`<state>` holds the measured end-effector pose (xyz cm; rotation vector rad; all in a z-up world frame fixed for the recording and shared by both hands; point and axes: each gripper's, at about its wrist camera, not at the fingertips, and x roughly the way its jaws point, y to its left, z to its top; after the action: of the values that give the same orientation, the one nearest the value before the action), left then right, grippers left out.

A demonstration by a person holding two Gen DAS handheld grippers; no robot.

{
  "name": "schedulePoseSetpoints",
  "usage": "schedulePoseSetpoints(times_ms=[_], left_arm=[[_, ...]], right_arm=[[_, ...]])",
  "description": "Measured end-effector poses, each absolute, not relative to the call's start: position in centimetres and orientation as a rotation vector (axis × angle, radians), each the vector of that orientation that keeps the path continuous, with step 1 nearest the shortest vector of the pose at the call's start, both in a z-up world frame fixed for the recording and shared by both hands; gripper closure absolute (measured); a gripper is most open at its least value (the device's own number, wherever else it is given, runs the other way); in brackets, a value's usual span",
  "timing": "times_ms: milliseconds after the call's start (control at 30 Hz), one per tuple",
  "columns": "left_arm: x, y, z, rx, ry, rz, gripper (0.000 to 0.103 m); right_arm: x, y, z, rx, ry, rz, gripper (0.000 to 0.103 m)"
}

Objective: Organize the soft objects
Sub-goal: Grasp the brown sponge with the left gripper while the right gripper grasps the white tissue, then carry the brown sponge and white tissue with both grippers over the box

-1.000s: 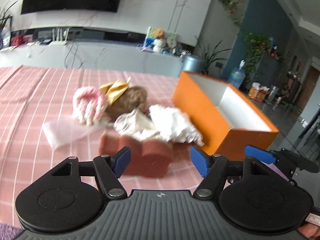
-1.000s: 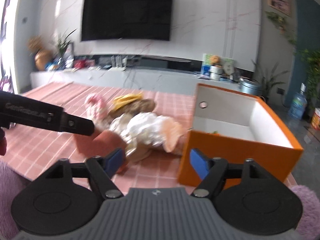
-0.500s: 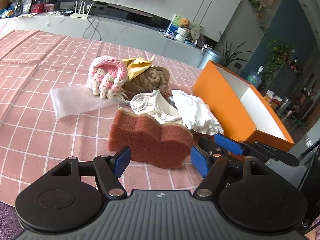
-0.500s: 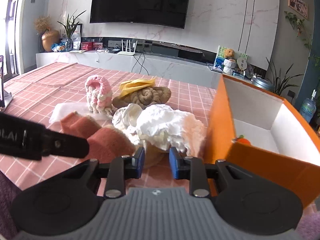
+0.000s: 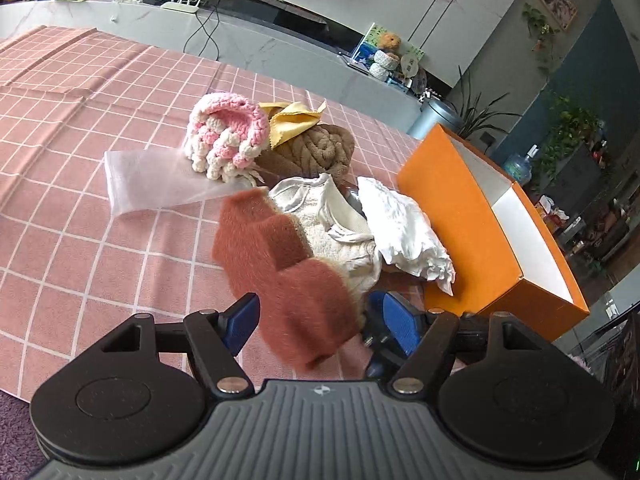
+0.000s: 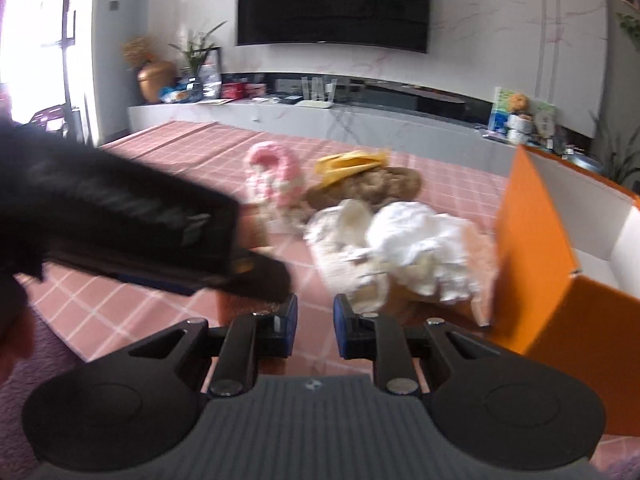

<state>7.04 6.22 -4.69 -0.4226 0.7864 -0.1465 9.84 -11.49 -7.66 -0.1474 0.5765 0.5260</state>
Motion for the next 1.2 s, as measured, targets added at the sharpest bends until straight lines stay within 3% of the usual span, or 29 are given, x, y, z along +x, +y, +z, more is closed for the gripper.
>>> schedulePoseSetpoints(times_ms=[167, 333, 400, 467, 600, 700, 767, 833, 967, 1100, 1200], left_arm=[[7.8, 6.1, -4.8, -0.398, 0.801, -0.07, 0.021], [8.7, 5.5, -5.3, -0.321, 0.818, -0.042, 0.033], [8.9, 5.3, -5.5, -0.308, 0.828, -0.046, 0.048], [8.9, 5.1, -5.6, -0.279, 0.83, -0.053, 0.055], [8.8, 5.2, -5.4, -0.242, 0.806, -0.048, 0.066], [8.9, 5.3, -4.9, -0.236, 0.782, -0.051, 0.066], [9.1, 5.2, -4.5, -0.226, 0.76, -0.05, 0.066], [9.4, 5.2, -4.1, -0.214, 0.74, -0.051, 0.067], [10.2, 5.2, -3.7, -0.226, 0.726, -0.06, 0.067], [10.6, 5.2, -3.6, -0.234, 0.718, -0.072, 0.067], [10.7, 5.1, -3.8, -0.228, 0.718, -0.074, 0.067]], right_arm=[[9.1, -10.3, -8.1, -0.171, 0.593, 0.563, 0.084], [9.1, -10.3, -8.1, -0.178, 0.592, 0.559, 0.083], [8.9, -10.4, -8.0, -0.185, 0.59, 0.554, 0.083], [8.8, -10.4, -8.0, -0.196, 0.584, 0.543, 0.083], [8.4, -11.2, -7.4, -0.223, 0.548, 0.491, 0.083], [8.3, -11.8, -6.7, -0.249, 0.49, 0.432, 0.083], [8.4, -12.2, -6.1, -0.268, 0.451, 0.393, 0.073], [8.9, -12.6, -5.7, -0.27, 0.427, 0.362, 0.054], [11.2, -12.7, -5.6, -0.288, 0.446, 0.323, 0.048], [13.3, -12.2, -6.1, -0.288, 0.47, 0.294, 0.026], [14.7, -11.8, -6.3, -0.291, 0.48, 0.27, 0.022]])
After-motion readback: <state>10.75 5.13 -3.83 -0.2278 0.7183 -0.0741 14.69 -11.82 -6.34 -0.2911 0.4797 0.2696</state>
